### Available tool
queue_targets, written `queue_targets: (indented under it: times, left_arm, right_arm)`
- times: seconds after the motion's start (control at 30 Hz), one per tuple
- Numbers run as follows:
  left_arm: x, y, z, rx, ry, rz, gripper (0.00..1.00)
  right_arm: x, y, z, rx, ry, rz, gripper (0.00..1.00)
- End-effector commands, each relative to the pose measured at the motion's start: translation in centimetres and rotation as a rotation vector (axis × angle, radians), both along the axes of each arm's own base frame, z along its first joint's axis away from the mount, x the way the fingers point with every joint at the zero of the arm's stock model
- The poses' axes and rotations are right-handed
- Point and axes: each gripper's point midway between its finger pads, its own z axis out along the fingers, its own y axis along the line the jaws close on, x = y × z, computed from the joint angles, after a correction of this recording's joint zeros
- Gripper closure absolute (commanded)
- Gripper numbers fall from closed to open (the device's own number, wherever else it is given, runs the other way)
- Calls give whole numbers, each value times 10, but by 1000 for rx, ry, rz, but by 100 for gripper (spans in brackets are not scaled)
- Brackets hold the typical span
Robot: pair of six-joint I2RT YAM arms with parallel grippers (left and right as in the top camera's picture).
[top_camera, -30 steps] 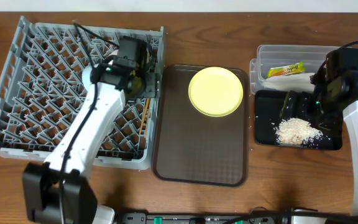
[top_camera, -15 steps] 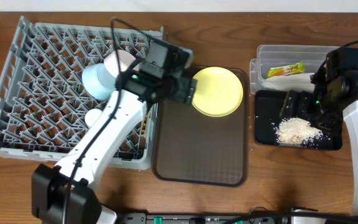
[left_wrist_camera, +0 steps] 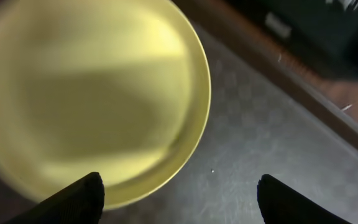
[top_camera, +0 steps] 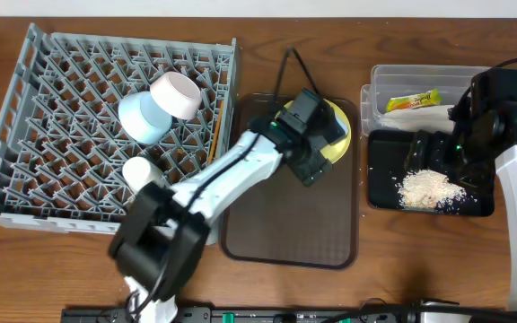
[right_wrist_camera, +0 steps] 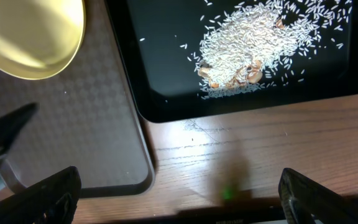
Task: Sort waste into correct bins and load items into the dishwasher
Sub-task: 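Reach the left gripper to the yellow plate rim on the brown tray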
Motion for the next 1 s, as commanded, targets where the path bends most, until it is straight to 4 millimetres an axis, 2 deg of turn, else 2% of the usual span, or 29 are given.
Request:
queue_targets:
  times: [0.0, 0.17, 0.37, 0.4, 0.57, 0.8, 0.97]
  left_arm:
    - [4, 1, -20, 47, -1, -40, 19]
    - [1, 3, -49, 86, 49, -41, 19]
    - [-6, 7, -60, 100, 93, -21, 21]
    - [-9, 8, -61, 104, 111, -12, 23]
    - [-34, 14, -66, 151, 202, -8, 49]
    - [-62, 5, -68, 191, 237, -61, 56]
    - [-74, -6, -68, 196, 233, -99, 56]
  right_arm:
    - [1, 0, 3, 3, -12, 5, 1]
    - [1, 0, 3, 3, -12, 5, 1]
    - [1, 0, 3, 3, -12, 5, 1]
    - [1, 0, 3, 3, -12, 5, 1]
    - [1, -1, 3, 3, -13, 5, 1]
    - [2, 0, 3, 3, -15, 5, 1]
    - [1, 0, 3, 3, -13, 5, 1]
